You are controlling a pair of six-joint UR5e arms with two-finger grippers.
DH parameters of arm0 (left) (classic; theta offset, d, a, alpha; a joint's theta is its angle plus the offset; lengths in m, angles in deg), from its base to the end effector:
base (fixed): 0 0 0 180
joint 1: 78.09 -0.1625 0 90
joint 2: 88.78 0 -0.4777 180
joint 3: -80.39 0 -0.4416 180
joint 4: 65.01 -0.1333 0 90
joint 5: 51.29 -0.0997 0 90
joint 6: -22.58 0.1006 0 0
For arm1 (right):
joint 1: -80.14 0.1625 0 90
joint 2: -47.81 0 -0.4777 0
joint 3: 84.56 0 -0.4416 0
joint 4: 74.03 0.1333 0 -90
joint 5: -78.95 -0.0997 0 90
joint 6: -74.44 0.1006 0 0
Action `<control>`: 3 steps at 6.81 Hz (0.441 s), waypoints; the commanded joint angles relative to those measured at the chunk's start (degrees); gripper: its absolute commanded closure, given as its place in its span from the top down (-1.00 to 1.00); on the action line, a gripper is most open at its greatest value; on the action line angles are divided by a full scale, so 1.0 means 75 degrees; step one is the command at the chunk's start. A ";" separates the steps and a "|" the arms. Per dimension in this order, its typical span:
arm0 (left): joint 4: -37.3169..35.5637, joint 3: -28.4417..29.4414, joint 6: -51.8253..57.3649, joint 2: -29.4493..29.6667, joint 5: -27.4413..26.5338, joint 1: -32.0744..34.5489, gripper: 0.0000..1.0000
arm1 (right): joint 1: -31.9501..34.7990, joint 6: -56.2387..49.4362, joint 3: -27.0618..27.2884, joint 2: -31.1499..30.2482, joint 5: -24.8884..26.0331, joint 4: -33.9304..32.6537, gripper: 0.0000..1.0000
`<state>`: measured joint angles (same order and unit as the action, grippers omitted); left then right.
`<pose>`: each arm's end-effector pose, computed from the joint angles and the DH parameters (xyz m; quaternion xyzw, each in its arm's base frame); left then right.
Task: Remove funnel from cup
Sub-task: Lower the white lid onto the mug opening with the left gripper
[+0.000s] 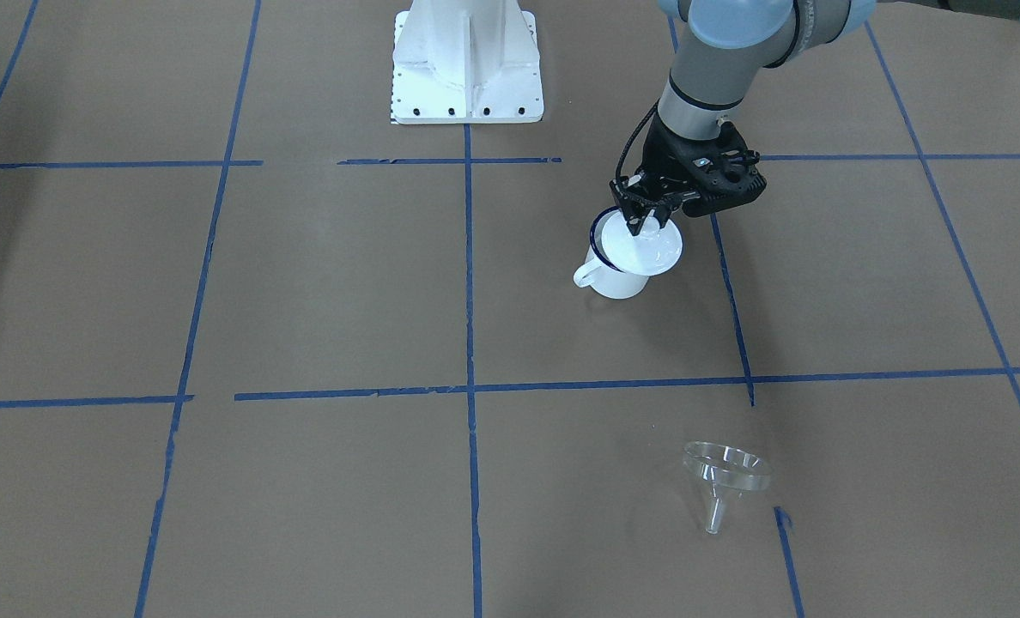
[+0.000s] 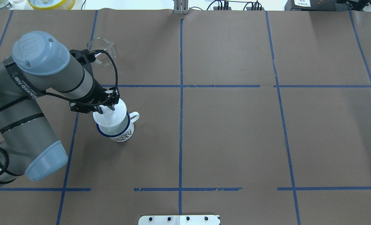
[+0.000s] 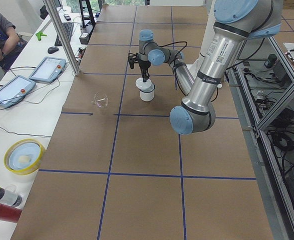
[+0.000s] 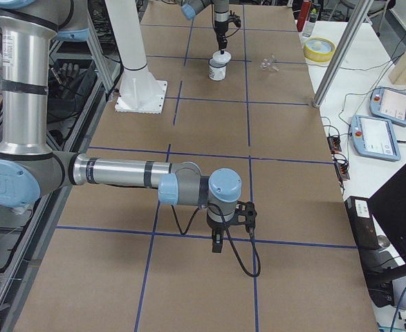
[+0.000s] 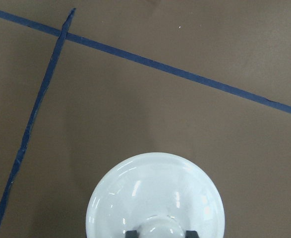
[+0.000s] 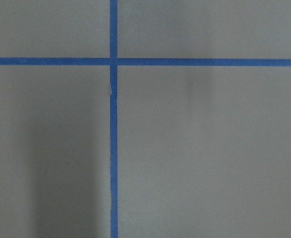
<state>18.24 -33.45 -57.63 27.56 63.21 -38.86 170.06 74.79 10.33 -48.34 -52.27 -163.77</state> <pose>0.4301 -0.4694 0.2494 -0.0294 0.4108 -0.1548 0.8980 0.0663 -0.4888 0.7246 -0.0095 -0.3520 0.0053 0.9360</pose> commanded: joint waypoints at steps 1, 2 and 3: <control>0.0010 0.0014 -0.0028 -0.0019 0.0014 -0.0098 -1.00 | 0.0000 0.0000 0.0003 0.0000 0.0000 0.0000 1.00; 0.0010 0.0049 -0.0028 -0.0020 0.0003 -0.0121 -1.00 | 0.0000 0.0000 0.0004 0.0000 0.0000 0.0000 1.00; 0.0022 0.0107 -0.0016 -0.0031 0.0003 -0.0214 -1.00 | 0.0000 0.0000 0.0004 0.0000 0.0000 0.0000 1.00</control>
<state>18.33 -33.07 -57.82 27.40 63.26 -39.84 170.05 74.79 10.34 -48.35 -52.27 -163.77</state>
